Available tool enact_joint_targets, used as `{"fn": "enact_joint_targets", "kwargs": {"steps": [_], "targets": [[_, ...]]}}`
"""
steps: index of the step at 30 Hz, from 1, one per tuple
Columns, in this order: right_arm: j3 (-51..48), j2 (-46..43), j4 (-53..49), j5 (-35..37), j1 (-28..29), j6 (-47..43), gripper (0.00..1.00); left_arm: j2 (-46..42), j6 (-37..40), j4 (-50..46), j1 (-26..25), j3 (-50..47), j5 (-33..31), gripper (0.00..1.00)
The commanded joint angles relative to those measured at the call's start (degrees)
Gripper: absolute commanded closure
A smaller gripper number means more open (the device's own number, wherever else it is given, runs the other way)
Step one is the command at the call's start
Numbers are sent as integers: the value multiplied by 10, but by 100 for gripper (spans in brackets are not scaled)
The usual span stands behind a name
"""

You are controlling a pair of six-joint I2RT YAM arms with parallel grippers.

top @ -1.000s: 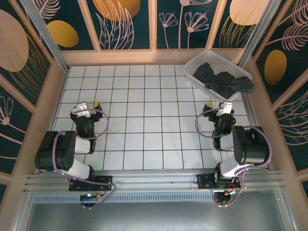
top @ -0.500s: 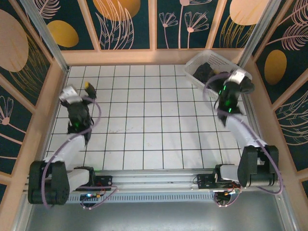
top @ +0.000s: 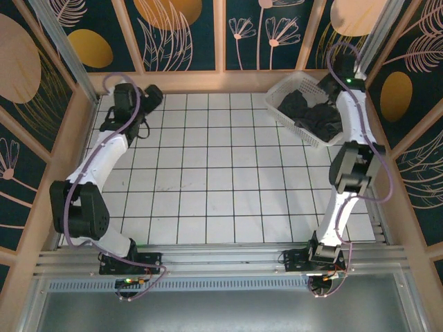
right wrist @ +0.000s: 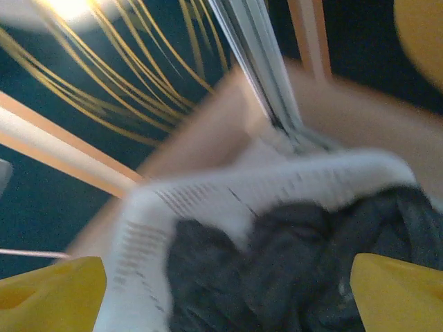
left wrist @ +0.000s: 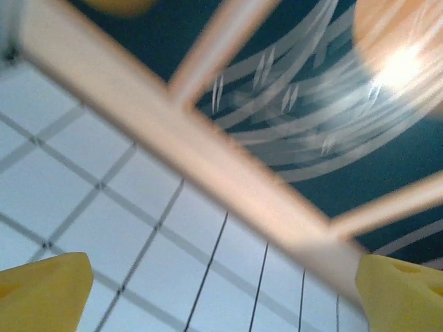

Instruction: Fold and stack the t-shirts

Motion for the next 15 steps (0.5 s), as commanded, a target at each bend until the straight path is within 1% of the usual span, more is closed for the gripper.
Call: {"fn": "enact_joint_targets", "kwargs": {"steps": [1, 5, 10, 13, 14, 15], "targets": [[41, 40, -128, -12, 3, 19, 9, -2, 38, -34, -34, 34, 81, 11], [77, 114, -137, -21, 8, 37, 10, 2, 41, -29, -67, 25, 102, 14], [94, 185, -125, -33, 18, 70, 13, 6, 27, -20, -84, 25, 117, 17], [98, 214, -115, -42, 18, 89, 22, 7, 28, -22, -86, 31, 121, 20], [100, 220, -112, -43, 19, 94, 28, 7, 27, -22, -85, 33, 122, 21], [101, 222, -108, -43, 19, 97, 37, 6, 29, -24, -86, 36, 121, 22]]}}
